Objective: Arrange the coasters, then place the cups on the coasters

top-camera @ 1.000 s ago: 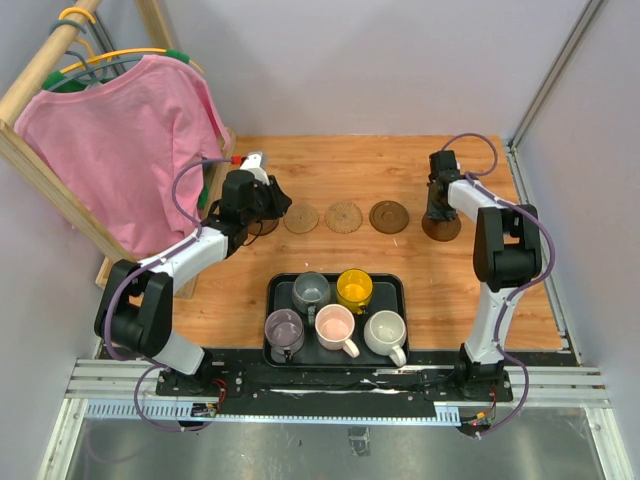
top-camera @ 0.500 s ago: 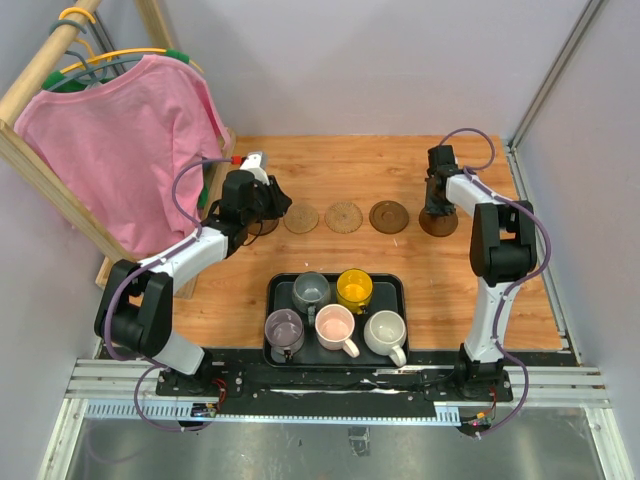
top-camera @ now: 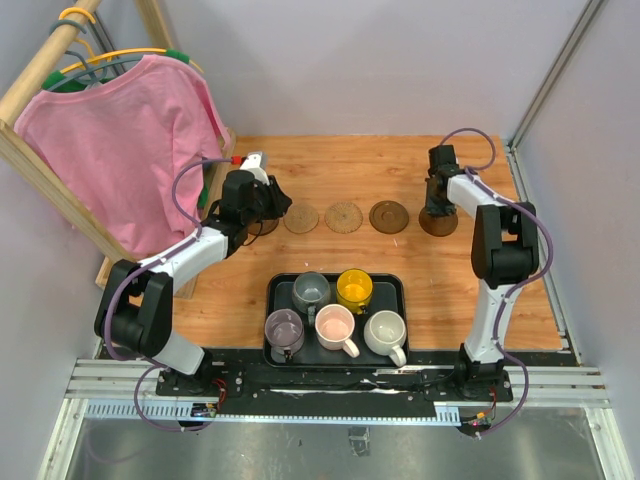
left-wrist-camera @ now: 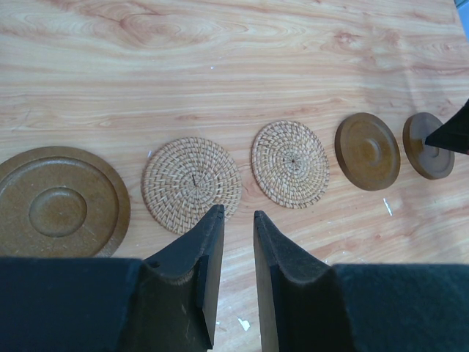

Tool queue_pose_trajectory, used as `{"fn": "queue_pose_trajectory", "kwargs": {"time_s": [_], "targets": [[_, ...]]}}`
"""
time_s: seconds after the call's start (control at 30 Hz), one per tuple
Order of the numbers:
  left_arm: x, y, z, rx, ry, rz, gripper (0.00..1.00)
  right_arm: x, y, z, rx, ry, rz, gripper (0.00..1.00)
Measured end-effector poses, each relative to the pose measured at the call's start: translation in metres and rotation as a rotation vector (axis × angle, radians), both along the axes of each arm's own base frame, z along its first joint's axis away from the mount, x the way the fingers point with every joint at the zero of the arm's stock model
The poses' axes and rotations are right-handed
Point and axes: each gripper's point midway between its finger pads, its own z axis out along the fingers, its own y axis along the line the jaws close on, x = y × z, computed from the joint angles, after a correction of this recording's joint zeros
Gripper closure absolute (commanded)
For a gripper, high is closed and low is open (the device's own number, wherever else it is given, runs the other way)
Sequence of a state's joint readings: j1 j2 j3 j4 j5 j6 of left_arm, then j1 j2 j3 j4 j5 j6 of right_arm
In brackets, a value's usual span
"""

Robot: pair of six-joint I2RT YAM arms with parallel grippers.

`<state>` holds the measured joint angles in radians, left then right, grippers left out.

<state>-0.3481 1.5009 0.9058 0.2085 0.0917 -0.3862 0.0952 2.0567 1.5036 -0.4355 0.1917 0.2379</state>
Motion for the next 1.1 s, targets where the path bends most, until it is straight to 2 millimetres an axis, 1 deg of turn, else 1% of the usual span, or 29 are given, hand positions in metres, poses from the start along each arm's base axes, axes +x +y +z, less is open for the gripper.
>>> {"fn": "queue_pose_trajectory", "kwargs": {"time_s": [0.1,0.17,0.27,0.33,0.37,0.43,0.5,0.57,0.6,0.67,0.73,0.77,0.8,0.9,1.1], "targets": [[0.0,0.0,0.0,-0.001,0.0,0.0,0.72,-0.007,0.001,0.011,0.01,-0.011,0.005,0.89],[0.0,0.0,0.0,-0.001,0.001,0.0,0.71,-0.009,0.002,0.026,0.018,-0.04,0.008,0.88],[0.0,0.0,0.0,-0.004,0.002,0.002,0.7,-0.009,0.003,0.058,0.032,-0.112,0.012,0.84],[-0.001,0.0,0.002,-0.005,-0.002,0.003,0.68,-0.011,0.004,0.077,0.039,-0.158,0.013,0.76],[-0.001,0.001,0.005,-0.007,-0.006,0.004,0.66,-0.013,0.004,0.086,0.041,-0.181,0.014,0.67],[-0.004,0.003,0.011,-0.011,-0.019,0.012,0.57,-0.02,0.004,0.098,0.048,-0.214,0.011,0.49],[-0.007,0.006,0.018,-0.015,-0.034,0.025,0.41,-0.03,0.003,0.105,0.055,-0.235,0.007,0.32],[-0.012,0.011,0.024,-0.018,-0.048,0.043,0.1,-0.045,0.002,0.108,0.056,-0.246,0.008,0.21],[-0.014,0.014,0.026,-0.015,-0.053,0.052,0.02,-0.053,0.001,0.109,0.056,-0.251,0.002,0.17],[-0.019,0.02,0.028,-0.01,-0.059,0.073,0.0,-0.067,-0.001,0.111,0.056,-0.263,-0.008,0.11],[-0.026,0.027,0.029,-0.011,-0.062,0.105,0.0,-0.085,-0.006,0.114,0.049,-0.278,-0.023,0.07],[-0.03,0.032,0.03,-0.01,-0.065,0.123,0.0,-0.093,-0.008,0.116,0.046,-0.288,-0.031,0.02],[-0.034,0.036,0.029,-0.009,-0.064,0.139,0.0,-0.1,-0.01,0.119,0.042,-0.301,-0.044,0.01],[-0.046,0.05,0.033,-0.009,-0.069,0.197,0.0,-0.121,-0.017,0.122,0.034,-0.335,-0.086,0.01],[-0.065,0.073,0.05,-0.023,-0.111,0.291,0.0,-0.151,-0.027,0.118,0.027,-0.353,-0.158,0.02]]}}
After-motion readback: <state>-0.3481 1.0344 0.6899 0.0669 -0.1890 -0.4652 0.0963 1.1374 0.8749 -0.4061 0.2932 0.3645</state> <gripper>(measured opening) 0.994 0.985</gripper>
